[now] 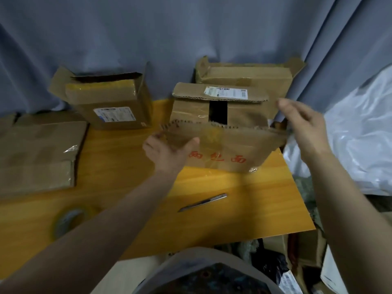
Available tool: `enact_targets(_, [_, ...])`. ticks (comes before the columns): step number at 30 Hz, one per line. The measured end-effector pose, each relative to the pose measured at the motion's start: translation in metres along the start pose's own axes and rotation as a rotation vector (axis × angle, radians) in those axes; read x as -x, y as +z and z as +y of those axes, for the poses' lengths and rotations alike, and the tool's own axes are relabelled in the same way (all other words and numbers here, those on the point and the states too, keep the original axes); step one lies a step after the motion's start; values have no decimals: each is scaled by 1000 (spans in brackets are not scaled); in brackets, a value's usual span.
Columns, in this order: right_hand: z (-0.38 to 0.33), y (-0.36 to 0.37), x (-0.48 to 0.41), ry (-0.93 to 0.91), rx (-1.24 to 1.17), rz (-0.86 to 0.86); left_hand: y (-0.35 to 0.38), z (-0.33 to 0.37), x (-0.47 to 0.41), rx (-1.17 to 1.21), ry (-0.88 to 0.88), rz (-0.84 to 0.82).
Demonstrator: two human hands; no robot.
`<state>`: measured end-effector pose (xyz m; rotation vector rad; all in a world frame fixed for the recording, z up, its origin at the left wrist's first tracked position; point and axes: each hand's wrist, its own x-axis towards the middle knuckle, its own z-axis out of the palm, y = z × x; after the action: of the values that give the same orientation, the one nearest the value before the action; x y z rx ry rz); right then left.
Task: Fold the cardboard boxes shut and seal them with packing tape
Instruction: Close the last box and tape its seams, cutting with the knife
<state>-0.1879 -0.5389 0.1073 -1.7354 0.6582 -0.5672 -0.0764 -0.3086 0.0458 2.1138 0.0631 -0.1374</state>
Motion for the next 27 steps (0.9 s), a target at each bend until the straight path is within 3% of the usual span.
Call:
enact_targets(4, [5, 14, 5, -288, 512, -49, -3, 4, -21, 151, 130, -133])
enact_targets(7, [10, 21, -2, -497, 888, 232, 5, 11, -35, -8, 135, -130])
enact_targets(9, [16, 31, -6, -495, 940, 336, 14, 14, -38, -125, 103, -132])
enact_targets(11, [27, 45, -8, -439, 982, 98, 21, 16, -36, -148, 18, -175])
enact_targets(13, [39, 61, -6, -246, 1061, -254, 21, 15, -34, -107, -55, -197])
enact_targets(14, [44, 67, -3, -152, 1092, -332, 18, 12, -34, -84, -79, -201])
enact_targets(16, [42, 79, 3, -124, 1086, -290, 8, 2, -36, -49, -125, -186])
enact_targets(20, [27, 113, 14, -505, 854, -254, -21, -28, -38, -1, -217, -119])
enact_targets(24, [11, 164, 32, -695, 671, -453, -57, -56, -30, -39, -316, -37])
enact_targets(27, [2, 203, 48, -632, 558, -677, -85, -77, -20, -78, -365, 71])
